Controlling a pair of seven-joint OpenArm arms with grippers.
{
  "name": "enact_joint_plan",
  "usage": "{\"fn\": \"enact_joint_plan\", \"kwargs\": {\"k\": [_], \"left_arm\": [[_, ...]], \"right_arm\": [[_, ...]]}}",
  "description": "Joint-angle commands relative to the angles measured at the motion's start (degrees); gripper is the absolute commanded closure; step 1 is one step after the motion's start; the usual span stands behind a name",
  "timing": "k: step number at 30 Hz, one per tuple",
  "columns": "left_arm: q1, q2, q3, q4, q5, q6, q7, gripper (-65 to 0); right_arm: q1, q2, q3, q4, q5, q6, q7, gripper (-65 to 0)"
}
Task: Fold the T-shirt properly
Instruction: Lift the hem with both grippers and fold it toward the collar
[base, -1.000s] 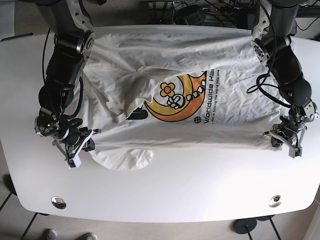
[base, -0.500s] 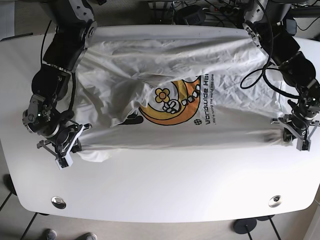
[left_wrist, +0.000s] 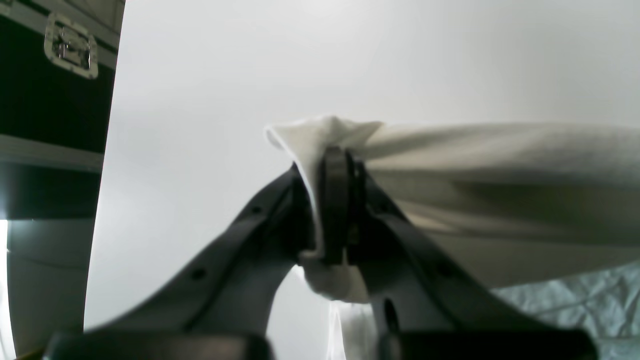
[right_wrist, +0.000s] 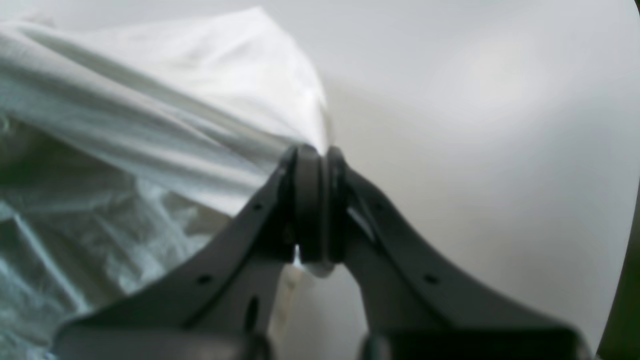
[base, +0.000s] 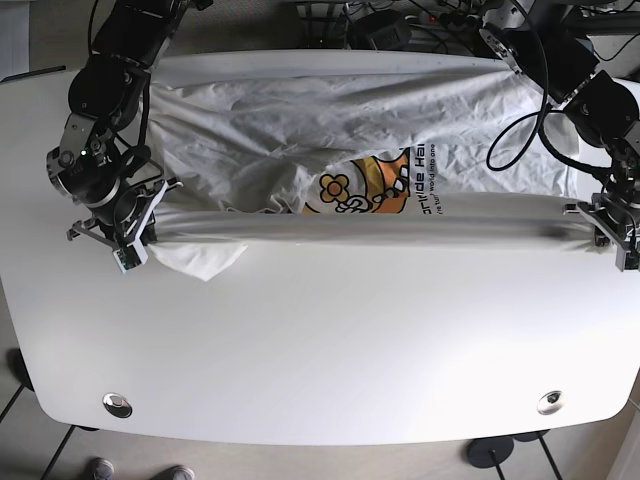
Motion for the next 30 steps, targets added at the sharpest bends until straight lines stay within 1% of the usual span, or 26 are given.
{"fn": "enact_joint_plan", "kwargs": {"k": [1,6,10,13,14,15,16,18,19,20,21,22,23,24,26,28,30], "left_arm": [[0.74,-1.37,-1.1,2.19,0.98,0.58,-0.43,-0.3],[7.25,-0.93,-1.45,2.89,0.98,0.58,-0.78,-0.3],[11.38,-0.66,-1.45,2.89,0.98,0.58,-0.78,-0.3],[13.58,-0.66,-1.19,2.89,0.98,0.58,-0.78,-0.4],[14.11,-0.66,-1.1,2.89,0.98,0.58,-0.78,-0.6],[14.46,-0.66,-1.01,2.89,1.15,0.58,-0.78,-1.4],[14.46,-0.66,-0.92,2.81,1.24,0.58,-0.69,-5.0],[15.07,-0.66,-0.92,2.72,1.33,0.58,-0.69,-18.7],[15.16,-0.66,-0.92,2.81,1.33,0.58,-0.6,-26.1],[15.16,-0.66,-1.1,2.89,1.33,0.58,-0.6,-31.9],[15.16,-0.66,-1.19,2.89,1.33,0.58,-0.6,-35.4],[15.16,-0.75,-1.19,3.07,1.24,0.58,-0.52,-35.8],[15.16,-0.75,-1.19,3.95,1.07,0.58,-0.52,-35.8],[15.07,-0.75,-1.27,5.62,0.98,0.58,-0.52,-35.8],[14.9,-0.66,-1.01,9.31,0.98,0.58,-0.6,-35.8],[14.63,-0.57,-0.31,9.58,0.89,0.58,-0.78,-35.8],[14.28,-0.57,1.63,7.2,0.98,0.58,-0.87,-35.8]], "right_arm": [[-1.15,0.78,0.36,1.58,-1.03,-0.53,0.34,-1.9],[-5.55,0.6,0.36,1.5,-0.85,-0.53,0.42,-1.9],[-8.27,-0.28,2.73,1.06,3.54,-0.53,0.42,-1.9],[-9.68,-0.28,2.73,-0.7,4.69,-0.53,0.42,-2.2],[-9.85,-0.28,2.73,-1.32,4.69,-0.53,0.42,-3.8],[-10.03,-0.36,2.73,-1.76,4.69,-0.53,0.42,-7.1],[-10.12,-0.36,2.82,-1.76,4.69,-0.53,0.42,-12.8],[-11.26,-0.45,2.91,-1.32,4.95,-0.53,0.51,-27.4],[-11.61,-0.45,2.91,-1.05,6.18,-0.53,0.51,-34.6],[-11.7,-0.36,3.08,-0.35,8.03,-0.53,0.51,-40.9],[-11.96,-0.28,3.7,0.35,9.87,-0.53,0.51,-46.6],[-12.23,-0.28,5.72,1.5,12.86,-0.53,0.51,-52.6],[-12.23,-0.36,6.51,1.76,14.62,-0.53,0.42,-54.9],[-11.61,-0.19,6.86,1.85,16.38,-0.53,0.42,-55.5],[-9.33,-0.1,6.95,1.58,17.52,-0.53,0.25,-55.3],[-6.16,-0.45,6.51,1.41,15.94,-0.53,-0.81,-55.3],[-1.5,-1.07,4.23,-1.76,13.74,-0.53,-3.36,-55.3]]}}
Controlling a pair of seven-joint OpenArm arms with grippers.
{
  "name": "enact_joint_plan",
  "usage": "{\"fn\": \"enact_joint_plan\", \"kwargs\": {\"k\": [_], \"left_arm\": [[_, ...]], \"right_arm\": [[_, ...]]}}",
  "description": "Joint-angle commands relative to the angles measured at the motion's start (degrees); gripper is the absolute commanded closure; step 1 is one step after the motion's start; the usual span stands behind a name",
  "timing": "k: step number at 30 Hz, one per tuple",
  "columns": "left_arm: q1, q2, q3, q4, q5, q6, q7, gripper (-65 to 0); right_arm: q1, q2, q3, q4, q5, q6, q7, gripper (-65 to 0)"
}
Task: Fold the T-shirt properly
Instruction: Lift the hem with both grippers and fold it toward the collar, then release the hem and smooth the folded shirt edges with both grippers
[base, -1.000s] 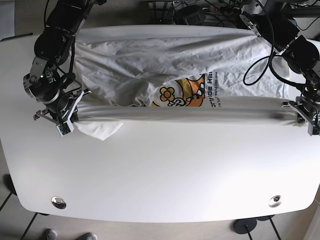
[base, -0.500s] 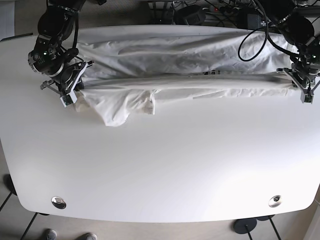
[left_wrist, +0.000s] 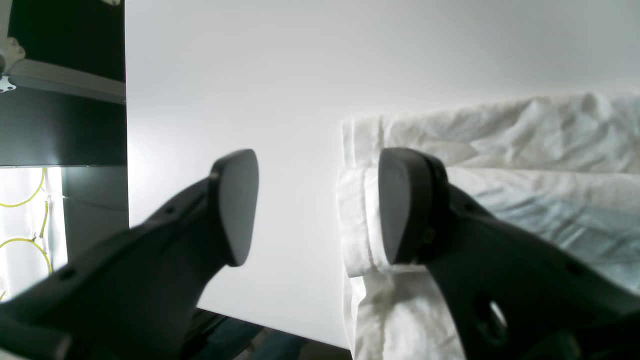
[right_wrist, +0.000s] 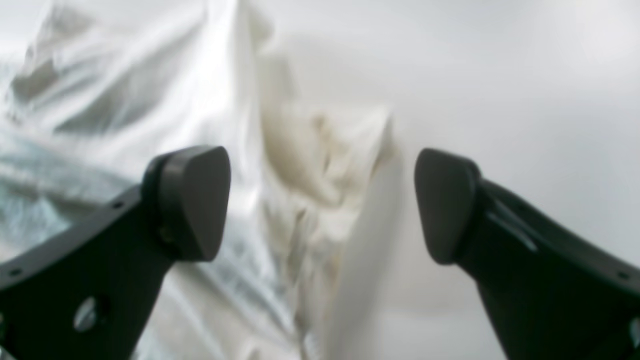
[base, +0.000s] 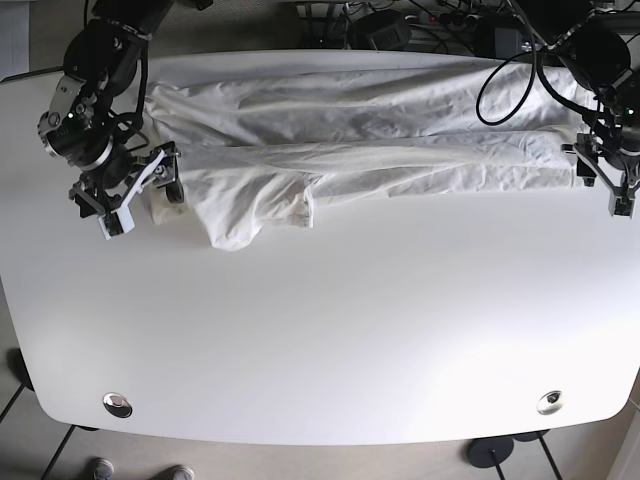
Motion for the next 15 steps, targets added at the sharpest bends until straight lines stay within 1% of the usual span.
{"fn": "enact_joint_plan", "kwargs": {"k": [1,3,5,8,9,11,13,14,15], "left_arm": [[-0.54,-0.77,1.17,-2.23,-0.29,0.32,-0.34,-35.8],[-0.54,-0.77,1.61,-5.3,-0.29,0.32,-0.34,-35.7],[-0.54,0.28,1.7,-8.21,-0.11,0.32,-0.61,-31.9],[0.08,0.55,1.7,-11.37,0.15,0.32,-4.48,-26.2],[1.22,0.64,1.7,-13.04,0.15,0.32,-6.23,-25.8],[1.92,0.55,1.7,-14.45,0.15,0.32,-7.11,-25.8],[2.19,0.46,1.7,-14.62,0.15,0.32,-7.11,-25.8],[2.19,0.46,1.7,-14.53,0.15,0.32,-7.11,-25.8],[2.19,0.46,1.7,-14.62,0.15,0.32,-7.11,-25.8]], "right_arm": [[5.29,-0.59,-1.42,-3.23,-1.11,-0.03,-0.71,-55.3],[9.24,-0.94,-1.86,-7.28,-2.69,-0.03,-1.15,-55.3],[13.11,-2.08,-3.61,-12.9,-3.04,-0.03,-1.77,-55.3],[17.07,-2.43,-6.34,-20.64,-2.78,-0.03,-1.68,-55.3],[18.65,-3.14,-7.31,-24.33,-2.69,-0.03,-1.51,-55.3],[19.88,-4.46,-7.13,-28.73,-3.22,-0.03,-1.24,-55.3],[20.58,-4.54,-7.13,-32.68,-3.22,-0.03,0.52,-54.7],[20.58,-4.63,-7.22,-33.83,-3.22,-0.03,1.39,-51.8],[20.5,-4.63,-7.22,-34.62,-2.86,-0.03,2.1,-46.1]]}}
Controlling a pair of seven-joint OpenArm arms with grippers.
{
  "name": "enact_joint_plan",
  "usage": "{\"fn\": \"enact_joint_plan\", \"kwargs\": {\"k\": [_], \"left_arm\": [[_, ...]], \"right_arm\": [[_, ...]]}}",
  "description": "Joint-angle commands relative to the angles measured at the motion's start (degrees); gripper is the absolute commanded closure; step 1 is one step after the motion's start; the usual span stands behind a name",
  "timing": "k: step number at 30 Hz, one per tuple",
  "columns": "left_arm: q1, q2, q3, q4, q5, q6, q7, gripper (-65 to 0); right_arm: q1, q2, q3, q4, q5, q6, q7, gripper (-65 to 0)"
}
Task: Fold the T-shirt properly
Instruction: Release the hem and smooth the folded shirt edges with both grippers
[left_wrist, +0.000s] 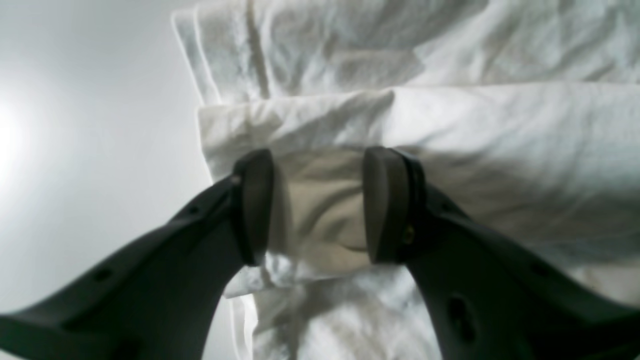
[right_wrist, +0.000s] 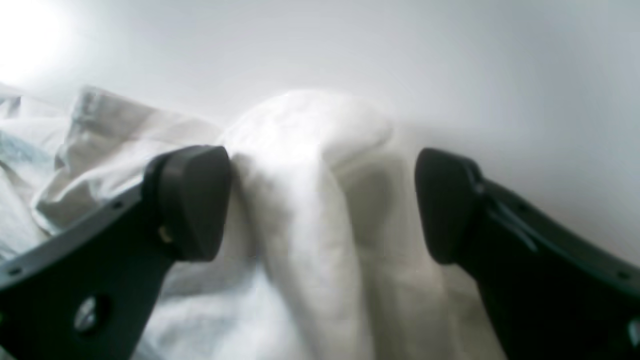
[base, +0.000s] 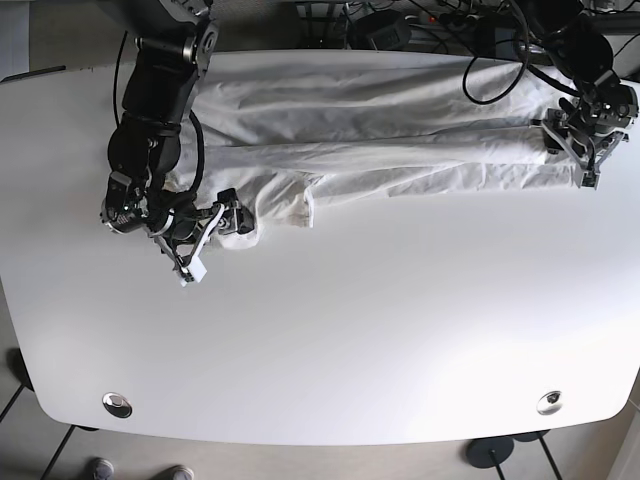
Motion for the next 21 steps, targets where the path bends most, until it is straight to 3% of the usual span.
{"fn": "enact_joint_plan", "kwargs": {"k": [1,2,4,5,7,11,16,21], "left_arm": [[-0.35,-1.0,-0.22,0.74,0.04,0.32,-0.42,-25.8],[-0.35,-0.92,-0.22,0.65,0.04,0.32,-0.42,-25.8],[-0.35,-0.92,-0.22,0.48,0.04,0.32,-0.42,-25.8],[-0.35,-0.83,-0.22,-0.14,0.04,0.32,-0.42,-25.8],[-0.35,-1.0,-0.14,-2.07,0.04,0.32,-0.86,-25.8],[-0.35,-1.09,-0.14,-5.24,0.04,0.32,-4.21,-25.8],[-0.35,-1.09,-0.14,-6.38,0.04,0.32,-4.29,-25.8],[-0.35,-1.18,-0.14,-6.47,0.04,0.32,-4.29,-25.8]], "right_arm": [[1.57,0.31,0.08,-0.06,1.25,0.1,2.1,-37.9],[1.48,0.22,0.08,0.2,1.25,0.1,2.28,-23.1],[1.39,0.13,0.08,1.52,1.77,0.1,2.1,-3.6],[1.13,0.13,0.08,2.93,2.56,0.1,2.01,-1.3],[-0.54,0.31,0.08,6.79,4.94,0.1,1.92,-5.1],[-4.41,0.39,0.26,17.26,7.05,0.1,-1.59,-2.1],[-13.2,0.04,3.86,33.69,7.05,0.1,-5.11,-2.1],[-21.29,-0.92,7.2,38.09,7.05,0.1,-5.11,-2.2]]}}
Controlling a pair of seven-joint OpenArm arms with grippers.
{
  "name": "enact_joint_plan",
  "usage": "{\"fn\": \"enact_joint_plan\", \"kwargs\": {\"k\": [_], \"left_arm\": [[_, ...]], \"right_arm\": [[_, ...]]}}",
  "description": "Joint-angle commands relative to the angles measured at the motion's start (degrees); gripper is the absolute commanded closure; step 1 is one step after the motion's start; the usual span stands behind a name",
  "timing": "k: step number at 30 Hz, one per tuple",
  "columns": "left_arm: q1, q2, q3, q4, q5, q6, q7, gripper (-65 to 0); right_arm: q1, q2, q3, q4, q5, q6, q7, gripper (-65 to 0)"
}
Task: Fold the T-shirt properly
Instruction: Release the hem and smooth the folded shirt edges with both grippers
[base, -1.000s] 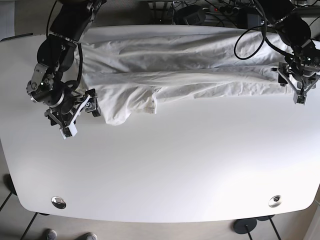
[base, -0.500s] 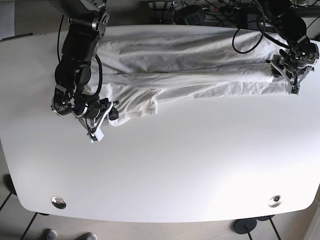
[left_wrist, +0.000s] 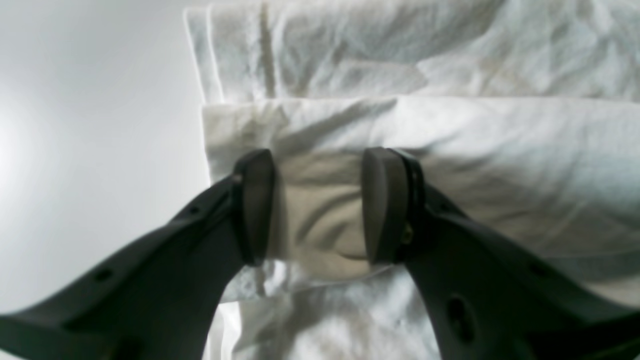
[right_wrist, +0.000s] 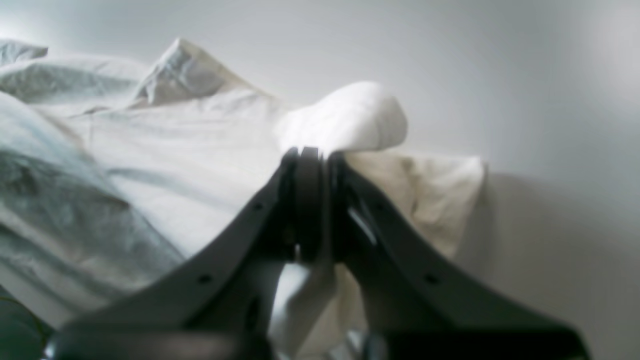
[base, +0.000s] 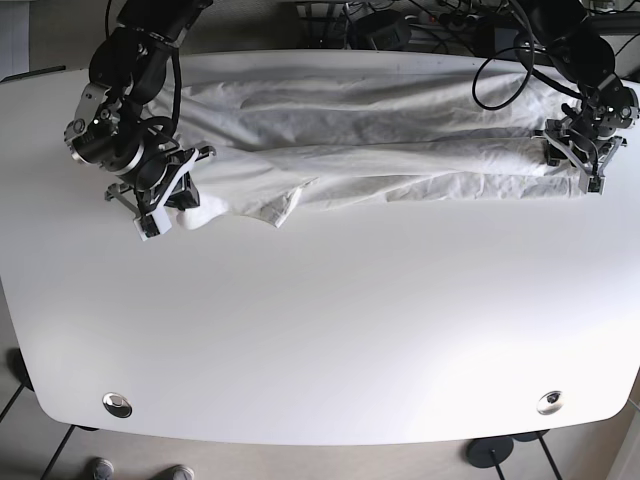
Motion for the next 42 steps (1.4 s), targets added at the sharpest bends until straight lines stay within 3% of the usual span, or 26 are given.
{"fn": "enact_joint_plan", "kwargs": {"k": [1,7,9,10,12,14,16,17,20,24,26,29,32,36,42], "left_arm": [[0.26,-0.24,0.15,-0.28,1.85,-0.06,2.05,-25.8],[0.26,-1.38,0.24,-0.37,1.85,-0.06,2.05,-25.8],[0.26,-1.38,0.24,0.16,1.85,-0.06,2.05,-25.8],[0.18,-1.38,0.24,0.33,1.85,-0.06,2.22,-25.8],[0.0,-1.38,0.24,1.92,1.77,-0.06,2.22,-25.8],[0.0,-1.38,0.24,5.17,1.5,-0.06,2.31,-25.8],[0.0,-1.21,0.24,9.83,1.42,-0.06,2.4,-25.8],[0.0,-1.12,0.24,12.2,1.42,-0.06,2.4,-25.8],[0.0,-0.94,0.24,14.93,1.42,-0.06,2.4,-25.8],[0.09,-0.94,0.24,12.99,1.42,-0.06,2.4,-25.8],[0.09,-0.94,0.24,9.39,1.5,-0.06,2.13,-25.8],[0.09,-1.03,0.24,3.06,1.59,-0.06,1.96,-25.8],[-0.18,-1.21,0.32,-1.78,1.59,-0.06,1.78,-25.8],[-4.31,-1.38,4.28,-7.84,1.77,-0.06,-2.35,-25.8],[-10.29,-2.09,7.97,-13.12,1.77,-0.06,-2.44,-26.0]], "right_arm": [[-1.8,0.67,1.9,0.98,0.38,0.06,1.12,-2.2],[-7.07,0.58,7.96,0.27,0.38,0.06,1.21,-5.4],[-8.04,0.58,10.42,0.54,0.38,0.06,1.3,-18.1],[-8.3,0.58,12.45,0.89,1.52,0.06,1.3,-31.7],[-8.48,0.67,15.0,1.42,5.48,0.06,1.3,-47.4],[-8.48,1.29,15.61,1.5,10.49,0.06,1.21,-54.2],[-8.48,2.34,14.91,2.47,16.47,0.06,0.86,-51.7],[-8.39,2.69,11.83,2.47,18.76,0.06,0.86,-49.5],[-8.3,3.75,4.36,2.38,19.37,0.06,0.86,-43.9],[-8.48,2.96,-1.62,1.86,13.3,0.06,1.21,-27.6],[-8.3,1.02,-2.15,-0.17,8.73,0.06,1.39,-18.5],[-8.39,0.67,-2.59,-6.06,2.23,0.06,6.84,-8.4],[-7.78,1.29,-2.59,-14.32,-1.03,0.06,12.29,-7.1],[-4.26,4.89,-2.5,-23.9,-2.08,0.06,19.14,-6.8],[2.95,10.78,-2.5,-32.52,-1.73,0.06,22.84,-6.7]]}}
